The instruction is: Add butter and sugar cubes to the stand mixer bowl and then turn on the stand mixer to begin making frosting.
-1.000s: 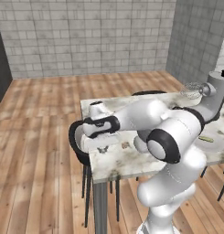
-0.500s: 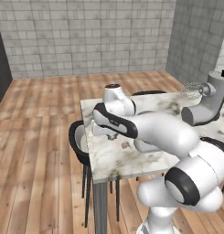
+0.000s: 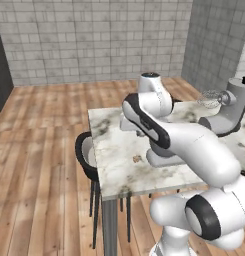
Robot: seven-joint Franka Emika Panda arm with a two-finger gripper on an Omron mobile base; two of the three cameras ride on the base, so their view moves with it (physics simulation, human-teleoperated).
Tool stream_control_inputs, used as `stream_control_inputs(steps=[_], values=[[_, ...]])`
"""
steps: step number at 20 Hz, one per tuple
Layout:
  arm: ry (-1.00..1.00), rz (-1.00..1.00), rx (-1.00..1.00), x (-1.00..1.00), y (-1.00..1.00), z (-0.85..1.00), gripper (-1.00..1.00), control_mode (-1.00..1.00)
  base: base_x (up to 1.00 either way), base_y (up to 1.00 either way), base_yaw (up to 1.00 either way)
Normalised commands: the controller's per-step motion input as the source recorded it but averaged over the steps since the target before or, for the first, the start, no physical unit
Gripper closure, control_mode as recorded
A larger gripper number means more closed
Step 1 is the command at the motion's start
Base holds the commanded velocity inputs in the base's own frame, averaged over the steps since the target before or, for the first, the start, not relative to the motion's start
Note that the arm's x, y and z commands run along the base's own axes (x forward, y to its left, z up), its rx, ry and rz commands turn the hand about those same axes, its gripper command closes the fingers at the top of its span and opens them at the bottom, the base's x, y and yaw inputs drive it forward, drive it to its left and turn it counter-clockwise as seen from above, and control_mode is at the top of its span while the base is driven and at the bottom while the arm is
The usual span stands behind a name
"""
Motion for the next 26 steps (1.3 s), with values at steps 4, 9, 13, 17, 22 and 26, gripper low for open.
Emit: stream_control_inputs(steps=[4,9,13,17,22,26], values=[[0.00,-0.05,0.00,0.12,-0.75,0.38,1.00,-1.00,0.00,0.00,0.00],[0.00,-0.04,0.00,0.12,-0.75,0.12,1.00,-1.00,0.00,0.00,0.00],[0.00,-0.02,0.00,0.08,-0.67,0.00,1.00,-1.00,0.00,0.00,0.00],[0.00,0.00,0.00,0.14,-0.47,-0.17,1.00,-1.00,0.00,0.00,0.00],[0.00,0.00,-0.01,0.21,-0.11,-0.37,1.00,-1.00,0.00,0.00,0.00],[0.00,0.00,0.00,0.37,0.00,-0.44,1.00,-1.00,0.00,0.00,0.00]])
